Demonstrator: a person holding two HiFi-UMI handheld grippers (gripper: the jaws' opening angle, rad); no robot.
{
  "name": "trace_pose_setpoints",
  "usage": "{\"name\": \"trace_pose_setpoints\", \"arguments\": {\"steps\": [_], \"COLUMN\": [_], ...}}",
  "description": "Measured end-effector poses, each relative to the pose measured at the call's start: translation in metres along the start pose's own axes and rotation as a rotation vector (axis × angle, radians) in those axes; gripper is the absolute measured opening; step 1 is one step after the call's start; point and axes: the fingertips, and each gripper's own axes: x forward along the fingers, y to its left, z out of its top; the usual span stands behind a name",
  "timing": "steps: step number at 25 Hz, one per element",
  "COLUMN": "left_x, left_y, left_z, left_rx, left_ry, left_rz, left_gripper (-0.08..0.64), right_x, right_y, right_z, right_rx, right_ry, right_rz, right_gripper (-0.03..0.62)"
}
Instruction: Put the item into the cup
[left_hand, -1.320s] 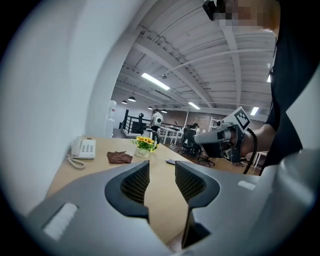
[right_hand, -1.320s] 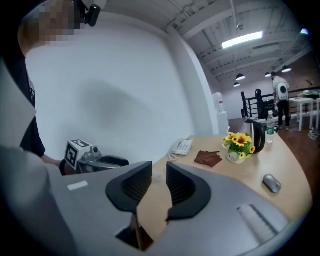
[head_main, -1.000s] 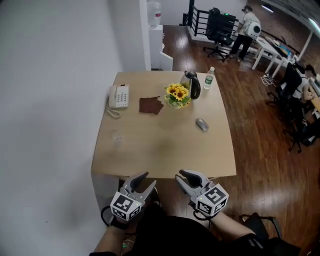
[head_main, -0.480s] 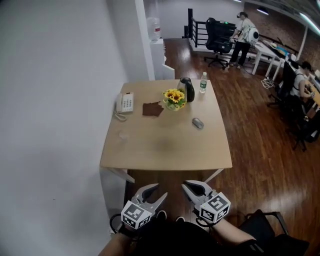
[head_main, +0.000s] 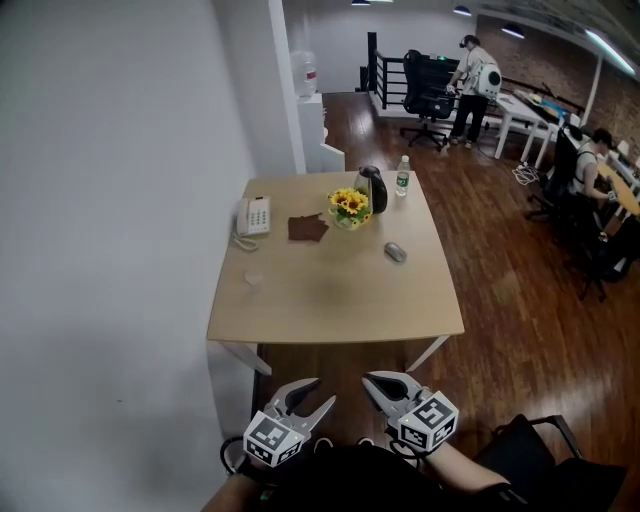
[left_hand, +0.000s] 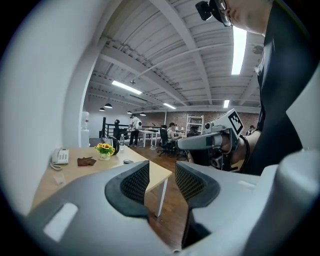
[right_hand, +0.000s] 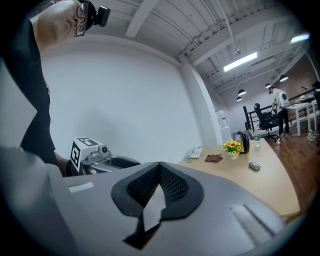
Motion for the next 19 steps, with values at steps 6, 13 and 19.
{"name": "trace_pose_setpoints", "arguments": {"steps": [6,13,19], "left_x": [-0.020,-0.031,-0.037], "left_y": [0.009,0.006,0.004], "left_z": [0.003,-0.001,-0.001], "left_rx": [0.012,0.020,0.025], "left_ry": [-0.032,-0.043,-0.042], "left_rz": [0.003,-0.011,-0.011], "left_gripper": [0.155,0.156,0.155], "right_x": [0.005,-0.001,-0.006], "right_y": [0.025,0.032,0.036], "right_z": [0.005,0.001,0.002], "right_rx": [-0.042,-0.041,-0.028], "right_ry": [-0.006,-0.001,-0.012], "right_rz": [0.014,-0.008,-0.010], "right_gripper": [0.008,0.008,0.008]}}
